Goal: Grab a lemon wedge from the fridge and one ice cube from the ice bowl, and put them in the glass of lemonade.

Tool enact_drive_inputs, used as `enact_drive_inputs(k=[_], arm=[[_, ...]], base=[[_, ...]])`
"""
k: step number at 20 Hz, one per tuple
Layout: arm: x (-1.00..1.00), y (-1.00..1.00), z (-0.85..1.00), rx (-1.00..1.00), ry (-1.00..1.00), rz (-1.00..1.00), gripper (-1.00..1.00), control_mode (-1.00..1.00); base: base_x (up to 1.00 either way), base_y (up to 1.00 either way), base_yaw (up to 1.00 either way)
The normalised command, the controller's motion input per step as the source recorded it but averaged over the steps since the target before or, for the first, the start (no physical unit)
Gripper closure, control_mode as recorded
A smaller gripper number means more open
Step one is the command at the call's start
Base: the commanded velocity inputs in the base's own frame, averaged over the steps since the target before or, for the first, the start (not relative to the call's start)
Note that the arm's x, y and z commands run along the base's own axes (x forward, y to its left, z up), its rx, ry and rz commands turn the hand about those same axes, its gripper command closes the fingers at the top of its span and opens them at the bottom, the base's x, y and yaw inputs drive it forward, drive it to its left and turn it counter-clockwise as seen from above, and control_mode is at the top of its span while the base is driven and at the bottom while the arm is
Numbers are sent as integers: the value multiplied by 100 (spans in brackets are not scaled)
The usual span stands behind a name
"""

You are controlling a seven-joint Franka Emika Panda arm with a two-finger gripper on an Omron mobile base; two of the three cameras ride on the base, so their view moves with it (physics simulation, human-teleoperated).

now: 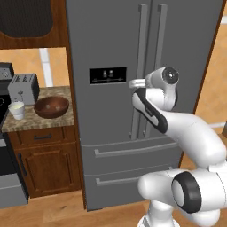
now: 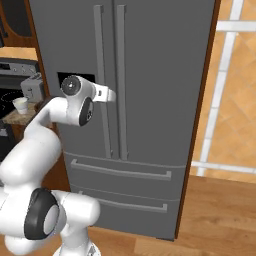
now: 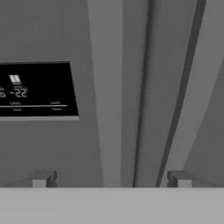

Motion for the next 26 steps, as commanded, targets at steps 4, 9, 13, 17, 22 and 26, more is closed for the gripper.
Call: enact_drive_inputs(k=[4, 9, 13, 17, 22, 26], arm=[[52, 11, -21, 0, -1, 0, -100, -100], [63, 1, -14, 0, 0, 0, -100, -100], [83, 0, 0, 0, 20, 0, -100, -100], [100, 0, 0, 0, 23, 0, -100, -100], [98, 1, -15, 0, 6, 0, 100, -100], [-31, 25, 5, 0, 2, -1, 100, -100]], base=[[0, 0, 0], [0, 0, 0], [0, 0, 0], [0, 0, 0], [0, 0, 0], [0, 0, 0]])
